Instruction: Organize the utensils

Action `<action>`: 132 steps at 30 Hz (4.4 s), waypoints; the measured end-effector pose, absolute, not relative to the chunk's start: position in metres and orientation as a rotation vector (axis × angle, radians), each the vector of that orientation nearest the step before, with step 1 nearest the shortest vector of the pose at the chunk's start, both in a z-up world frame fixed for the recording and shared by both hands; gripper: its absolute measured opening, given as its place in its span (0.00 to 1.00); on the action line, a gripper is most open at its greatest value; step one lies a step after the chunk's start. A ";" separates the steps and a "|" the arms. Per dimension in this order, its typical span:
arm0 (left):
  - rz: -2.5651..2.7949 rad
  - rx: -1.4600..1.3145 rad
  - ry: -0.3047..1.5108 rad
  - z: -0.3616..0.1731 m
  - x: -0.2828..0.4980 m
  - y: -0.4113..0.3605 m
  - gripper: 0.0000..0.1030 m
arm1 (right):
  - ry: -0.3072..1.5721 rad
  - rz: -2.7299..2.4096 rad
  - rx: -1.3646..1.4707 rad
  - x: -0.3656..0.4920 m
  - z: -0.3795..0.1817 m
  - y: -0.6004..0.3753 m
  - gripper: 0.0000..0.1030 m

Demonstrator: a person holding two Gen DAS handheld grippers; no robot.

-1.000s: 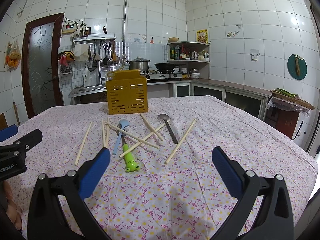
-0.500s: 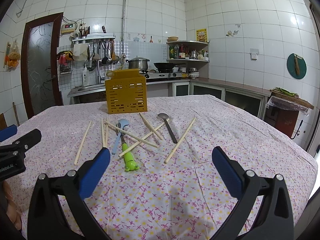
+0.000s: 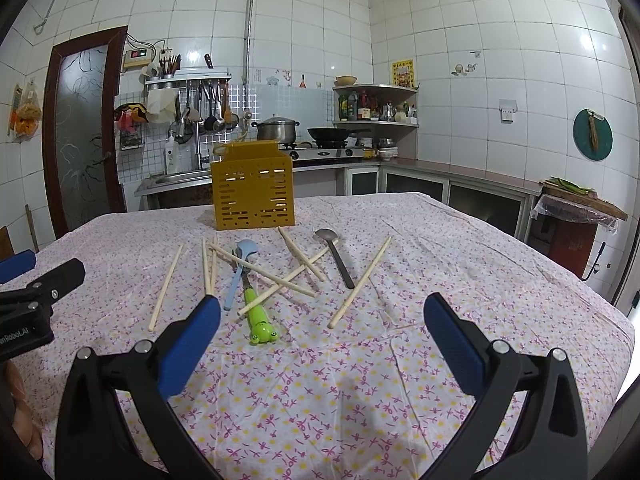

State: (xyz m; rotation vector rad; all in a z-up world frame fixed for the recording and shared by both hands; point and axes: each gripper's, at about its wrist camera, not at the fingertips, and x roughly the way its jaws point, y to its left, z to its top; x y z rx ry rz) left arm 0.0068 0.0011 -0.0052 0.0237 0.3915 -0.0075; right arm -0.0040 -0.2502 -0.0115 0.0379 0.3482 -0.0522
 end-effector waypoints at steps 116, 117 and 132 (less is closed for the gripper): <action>-0.224 -0.189 0.873 0.023 0.267 0.008 0.04 | 0.792 0.106 0.317 0.262 0.025 -0.310 0.06; -0.234 -0.191 0.863 0.028 0.265 0.007 0.04 | 0.774 0.124 0.322 0.262 0.030 -0.309 0.06; -0.305 -0.210 0.623 0.084 0.277 -0.003 0.04 | 0.549 0.236 0.302 0.271 0.081 -0.285 0.06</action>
